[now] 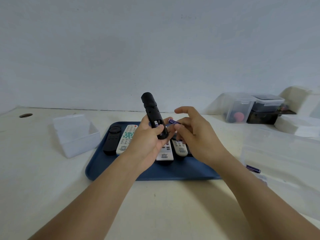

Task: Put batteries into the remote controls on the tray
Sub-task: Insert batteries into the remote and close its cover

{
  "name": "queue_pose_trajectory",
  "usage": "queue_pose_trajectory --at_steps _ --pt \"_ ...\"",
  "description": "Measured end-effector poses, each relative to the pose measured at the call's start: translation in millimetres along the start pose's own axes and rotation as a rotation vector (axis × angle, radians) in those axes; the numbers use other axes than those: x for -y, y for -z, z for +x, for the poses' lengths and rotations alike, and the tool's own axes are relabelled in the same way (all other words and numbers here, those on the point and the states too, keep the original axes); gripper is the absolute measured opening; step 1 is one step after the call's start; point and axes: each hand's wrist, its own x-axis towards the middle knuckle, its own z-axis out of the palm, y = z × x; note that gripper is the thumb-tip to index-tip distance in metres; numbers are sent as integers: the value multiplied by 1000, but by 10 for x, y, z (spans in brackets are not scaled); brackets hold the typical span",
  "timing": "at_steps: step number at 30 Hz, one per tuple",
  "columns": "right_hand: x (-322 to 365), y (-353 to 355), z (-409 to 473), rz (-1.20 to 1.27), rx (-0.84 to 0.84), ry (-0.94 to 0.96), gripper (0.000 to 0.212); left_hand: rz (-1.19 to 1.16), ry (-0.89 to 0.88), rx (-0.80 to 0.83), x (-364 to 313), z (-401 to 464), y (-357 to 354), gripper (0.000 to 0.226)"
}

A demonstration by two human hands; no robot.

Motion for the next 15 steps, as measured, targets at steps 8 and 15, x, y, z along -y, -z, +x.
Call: queue_pose_trajectory --at_steps 8,15 --pt "-28 -83 -43 -97 -174 209 8 -79 14 -1 -32 9 -20 36" --pt "-81 -102 -1 -393 -99 434 7 20 13 50 -13 -39 -25 35"
